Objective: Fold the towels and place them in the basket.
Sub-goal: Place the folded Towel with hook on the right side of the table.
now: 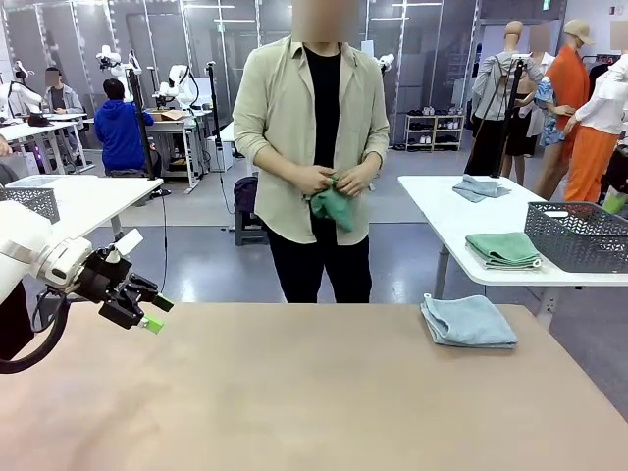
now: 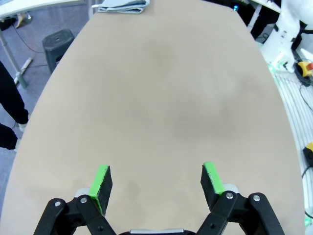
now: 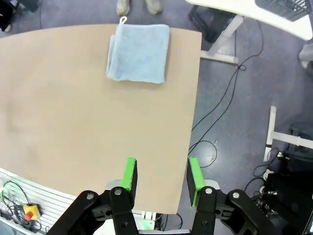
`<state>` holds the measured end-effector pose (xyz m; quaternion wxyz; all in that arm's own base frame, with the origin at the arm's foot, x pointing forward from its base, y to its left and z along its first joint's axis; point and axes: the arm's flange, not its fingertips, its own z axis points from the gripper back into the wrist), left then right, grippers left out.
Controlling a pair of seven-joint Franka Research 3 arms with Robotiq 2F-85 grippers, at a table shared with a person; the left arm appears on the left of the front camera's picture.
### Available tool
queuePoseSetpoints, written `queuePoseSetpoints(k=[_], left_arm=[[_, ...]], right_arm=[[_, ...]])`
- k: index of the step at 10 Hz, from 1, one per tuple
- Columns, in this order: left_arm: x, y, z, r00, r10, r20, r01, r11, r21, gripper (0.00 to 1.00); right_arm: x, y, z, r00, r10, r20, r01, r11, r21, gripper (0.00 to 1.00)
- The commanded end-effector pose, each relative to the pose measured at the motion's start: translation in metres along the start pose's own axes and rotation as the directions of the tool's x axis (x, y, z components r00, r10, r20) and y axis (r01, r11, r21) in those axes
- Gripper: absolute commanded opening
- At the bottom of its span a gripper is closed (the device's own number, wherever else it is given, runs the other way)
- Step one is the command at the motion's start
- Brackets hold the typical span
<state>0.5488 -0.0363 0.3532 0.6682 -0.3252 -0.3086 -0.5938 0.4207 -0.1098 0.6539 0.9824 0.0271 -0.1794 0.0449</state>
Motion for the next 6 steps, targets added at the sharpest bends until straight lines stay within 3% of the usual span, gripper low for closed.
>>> queuePoseSetpoints(k=[1,3,6], left_arm=[[0.001,0.0,0.0,1.0,-0.002,-0.003,0.002,1.0,0.003,0.92],[0.001,0.0,0.0,1.0,-0.002,-0.003,0.002,1.0,0.003,0.92],[0.001,0.0,0.0,1.0,-0.002,-0.003,0.002,1.0,0.003,0.92]], right_arm=[[-0.023,0.011,-0.002,1.0,-0.006,0.012,0.006,1.0,-0.018,0.53],[-0.029,0.012,-0.007,1.0,0.014,0.007,-0.014,0.999,0.046,0.53],[-0.022,0.011,0.009,1.0,0.018,0.015,-0.018,1.0,0.0,0.53]])
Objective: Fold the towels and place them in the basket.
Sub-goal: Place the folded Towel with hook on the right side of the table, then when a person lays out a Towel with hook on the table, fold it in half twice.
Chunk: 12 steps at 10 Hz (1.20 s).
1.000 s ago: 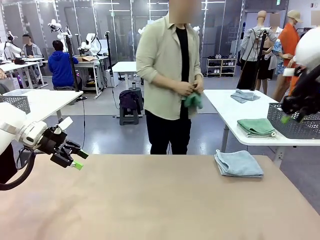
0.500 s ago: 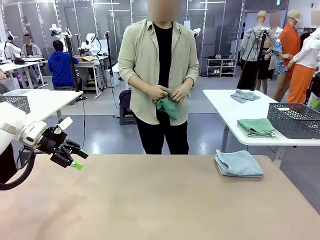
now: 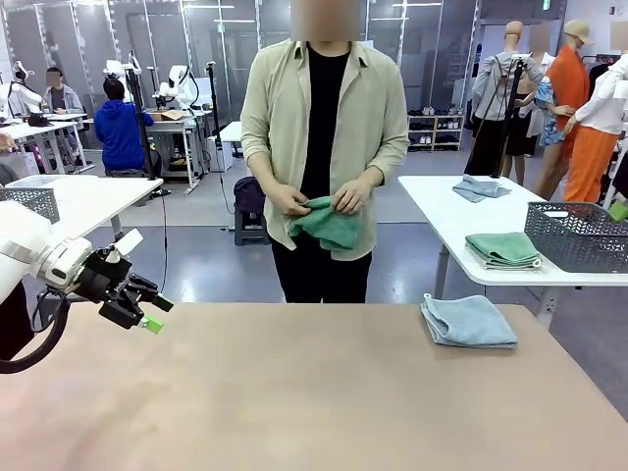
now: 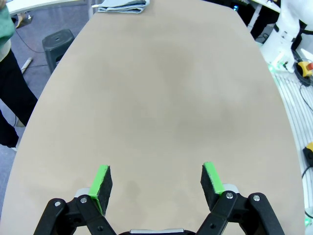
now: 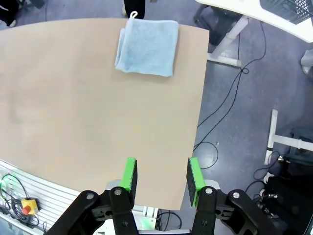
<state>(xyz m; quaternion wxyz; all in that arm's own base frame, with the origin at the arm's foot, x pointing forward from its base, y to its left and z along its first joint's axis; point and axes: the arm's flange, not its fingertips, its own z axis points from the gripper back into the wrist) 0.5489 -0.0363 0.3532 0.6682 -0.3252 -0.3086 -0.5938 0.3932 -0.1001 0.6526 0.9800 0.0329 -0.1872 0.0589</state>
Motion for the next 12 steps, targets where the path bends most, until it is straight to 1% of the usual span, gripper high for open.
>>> queuePoseSetpoints(k=[1,12], left_arm=[[0.0013,0.0005,0.0002,1.0,-0.002,-0.003,0.002,1.0,0.003,0.92],[0.0013,0.0005,0.0002,1.0,-0.002,-0.003,0.002,1.0,0.003,0.92]], right_arm=[[0.0036,-0.0011,0.0014,1.0,-0.008,-0.001,0.008,1.0,-0.016,0.53],[0.0036,-0.0011,0.0014,1.0,-0.008,-0.001,0.008,1.0,-0.016,0.53]])
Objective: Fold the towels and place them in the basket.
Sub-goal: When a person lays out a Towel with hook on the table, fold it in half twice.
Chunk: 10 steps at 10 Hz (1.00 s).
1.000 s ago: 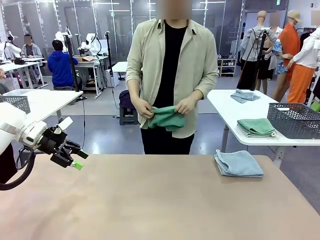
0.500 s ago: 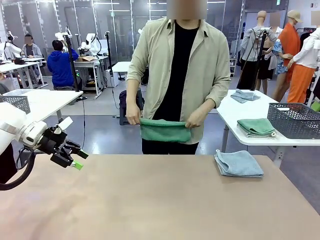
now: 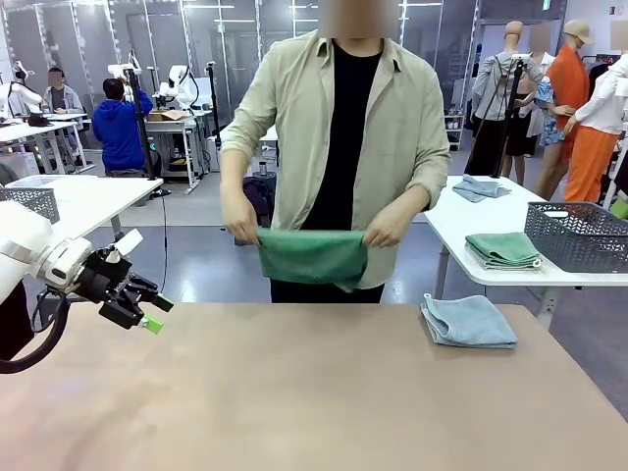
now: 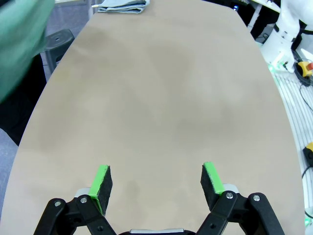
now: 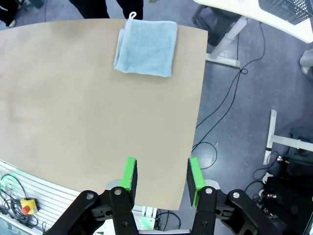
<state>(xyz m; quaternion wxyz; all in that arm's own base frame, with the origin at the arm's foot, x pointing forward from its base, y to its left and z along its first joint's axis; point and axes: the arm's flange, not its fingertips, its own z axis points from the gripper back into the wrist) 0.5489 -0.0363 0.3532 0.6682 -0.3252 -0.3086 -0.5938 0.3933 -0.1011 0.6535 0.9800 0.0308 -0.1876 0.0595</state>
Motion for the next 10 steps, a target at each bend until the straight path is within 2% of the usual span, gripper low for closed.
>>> queuePoseSetpoints(k=[1,10], left_arm=[[0.0013,0.0005,0.0002,1.0,-0.002,-0.003,0.002,1.0,0.003,0.92],[0.0013,0.0005,0.0002,1.0,-0.002,-0.003,0.002,1.0,0.003,0.92]], right_arm=[[0.0033,-0.0002,0.0005,1.0,-0.01,-0.002,0.01,1.0,-0.012,0.53],[0.0033,-0.0002,0.0005,1.0,-0.01,-0.002,0.01,1.0,-0.012,0.53]])
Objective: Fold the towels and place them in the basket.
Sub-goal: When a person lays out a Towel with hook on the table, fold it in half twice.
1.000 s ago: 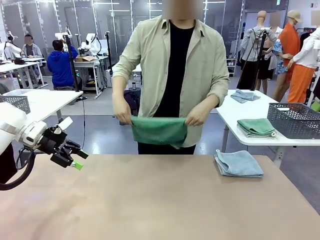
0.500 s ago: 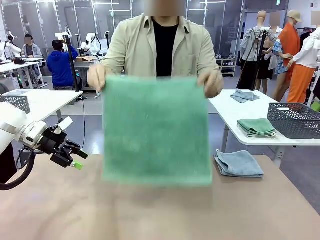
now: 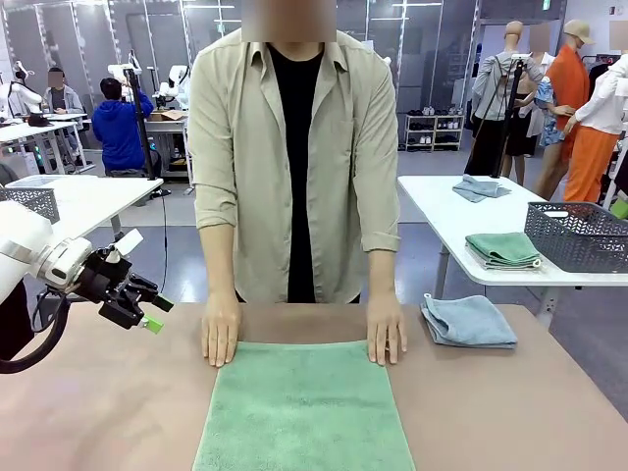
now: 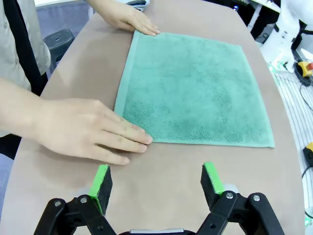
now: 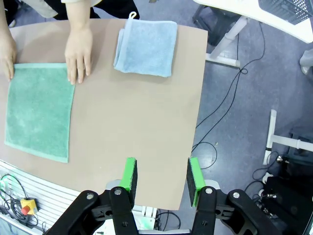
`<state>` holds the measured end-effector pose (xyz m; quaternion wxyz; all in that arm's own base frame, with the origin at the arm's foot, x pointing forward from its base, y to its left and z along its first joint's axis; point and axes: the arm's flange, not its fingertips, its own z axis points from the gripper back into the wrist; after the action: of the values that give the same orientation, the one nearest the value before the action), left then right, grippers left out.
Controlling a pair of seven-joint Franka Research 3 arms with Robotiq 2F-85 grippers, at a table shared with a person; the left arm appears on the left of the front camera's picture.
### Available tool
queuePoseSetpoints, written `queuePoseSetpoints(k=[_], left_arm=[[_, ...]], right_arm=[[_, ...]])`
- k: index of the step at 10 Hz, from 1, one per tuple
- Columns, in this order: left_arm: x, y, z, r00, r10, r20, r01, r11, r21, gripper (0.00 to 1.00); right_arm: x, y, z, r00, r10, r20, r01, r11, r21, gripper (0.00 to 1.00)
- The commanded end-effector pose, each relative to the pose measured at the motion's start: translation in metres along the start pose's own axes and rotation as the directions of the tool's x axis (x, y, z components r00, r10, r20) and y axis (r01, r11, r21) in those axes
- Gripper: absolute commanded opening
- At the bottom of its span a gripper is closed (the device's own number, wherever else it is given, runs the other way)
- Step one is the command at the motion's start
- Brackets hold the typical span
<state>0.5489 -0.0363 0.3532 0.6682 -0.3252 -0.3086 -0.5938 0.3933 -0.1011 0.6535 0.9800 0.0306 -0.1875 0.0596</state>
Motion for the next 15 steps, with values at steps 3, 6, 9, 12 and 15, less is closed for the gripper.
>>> queuePoseSetpoints(k=[3,6,9,12,15], left_arm=[[0.001,0.0,0.0,1.0,-0.002,-0.003,0.002,1.0,0.003,0.92],[0.001,0.0,0.0,1.0,-0.002,-0.003,0.002,1.0,0.003,0.92],[0.017,-0.007,0.0,0.999,-0.03,-0.039,0.031,0.999,0.027,0.93],[0.096,-0.042,0.006,0.966,-0.124,-0.228,0.142,0.988,0.064,0.93],[0.179,-0.1,-0.007,0.872,-0.209,-0.443,0.238,0.971,0.01,0.93]], right_arm=[[0.003,0.0,0.0,1.0,-0.01,-0.002,0.01,1.0,-0.011,0.53],[0.003,0.0,0.0,1.0,-0.01,-0.002,0.01,1.0,-0.011,0.53],[0.0,0.01,0.007,0.997,0.072,0.03,-0.072,0.997,-0.005,0.53],[-0.001,0.075,0.036,0.929,0.358,0.093,-0.356,0.934,-0.034,0.53],[-0.021,0.16,0.037,0.701,0.705,0.109,-0.707,0.707,-0.017,0.53]])
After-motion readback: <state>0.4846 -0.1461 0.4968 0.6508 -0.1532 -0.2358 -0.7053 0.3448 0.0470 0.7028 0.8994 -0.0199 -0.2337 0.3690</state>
